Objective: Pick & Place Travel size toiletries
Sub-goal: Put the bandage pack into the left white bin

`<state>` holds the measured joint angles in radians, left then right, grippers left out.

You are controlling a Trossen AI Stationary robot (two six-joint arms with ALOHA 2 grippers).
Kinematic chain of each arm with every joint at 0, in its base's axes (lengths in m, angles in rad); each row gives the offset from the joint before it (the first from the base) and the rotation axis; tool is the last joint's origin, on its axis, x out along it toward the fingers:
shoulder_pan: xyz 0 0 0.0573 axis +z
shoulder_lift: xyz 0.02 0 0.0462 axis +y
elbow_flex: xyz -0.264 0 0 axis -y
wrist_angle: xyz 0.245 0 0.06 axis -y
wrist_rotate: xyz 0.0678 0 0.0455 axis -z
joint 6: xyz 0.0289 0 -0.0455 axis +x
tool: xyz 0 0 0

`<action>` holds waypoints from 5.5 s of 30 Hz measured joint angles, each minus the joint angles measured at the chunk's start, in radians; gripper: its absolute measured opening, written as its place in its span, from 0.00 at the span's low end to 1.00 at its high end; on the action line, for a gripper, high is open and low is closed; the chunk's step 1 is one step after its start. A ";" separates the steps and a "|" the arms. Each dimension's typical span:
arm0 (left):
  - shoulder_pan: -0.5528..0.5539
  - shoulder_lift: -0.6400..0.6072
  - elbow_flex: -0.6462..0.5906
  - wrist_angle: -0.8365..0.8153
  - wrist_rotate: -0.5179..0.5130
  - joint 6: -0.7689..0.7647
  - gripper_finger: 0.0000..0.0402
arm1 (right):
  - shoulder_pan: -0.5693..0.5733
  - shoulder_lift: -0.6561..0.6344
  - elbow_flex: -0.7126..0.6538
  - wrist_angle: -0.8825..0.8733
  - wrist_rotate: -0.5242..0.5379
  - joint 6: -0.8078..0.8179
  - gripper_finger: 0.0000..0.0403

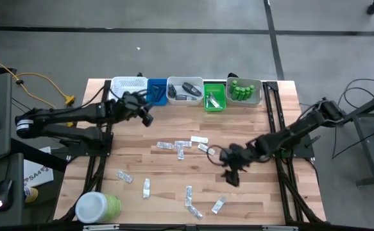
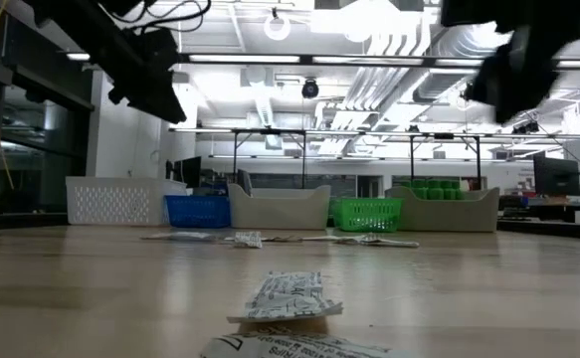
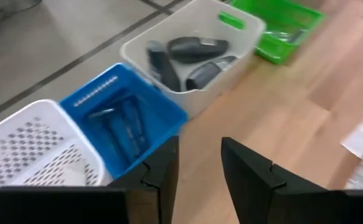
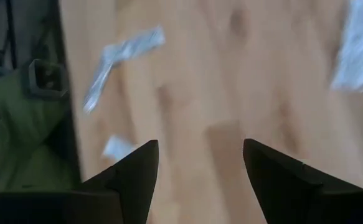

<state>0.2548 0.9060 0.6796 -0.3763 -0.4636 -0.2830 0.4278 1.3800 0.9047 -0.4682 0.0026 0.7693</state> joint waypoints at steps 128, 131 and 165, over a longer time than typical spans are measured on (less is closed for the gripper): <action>-0.162 0.411 0.001 0.619 0.611 0.259 0.56 | -0.249 0.183 -0.001 0.531 0.572 -0.515 0.01; -0.185 0.436 0.000 0.671 0.581 0.256 0.63 | -0.261 0.183 -0.001 0.578 0.541 -0.556 0.01; -0.196 0.467 0.000 0.693 0.523 0.132 0.26 | -0.258 0.265 -0.001 0.795 0.546 -0.684 0.01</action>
<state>0.0586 1.3727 0.6796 0.3170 0.0593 -0.1507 0.1699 1.6447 0.9039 0.3264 0.5488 0.0853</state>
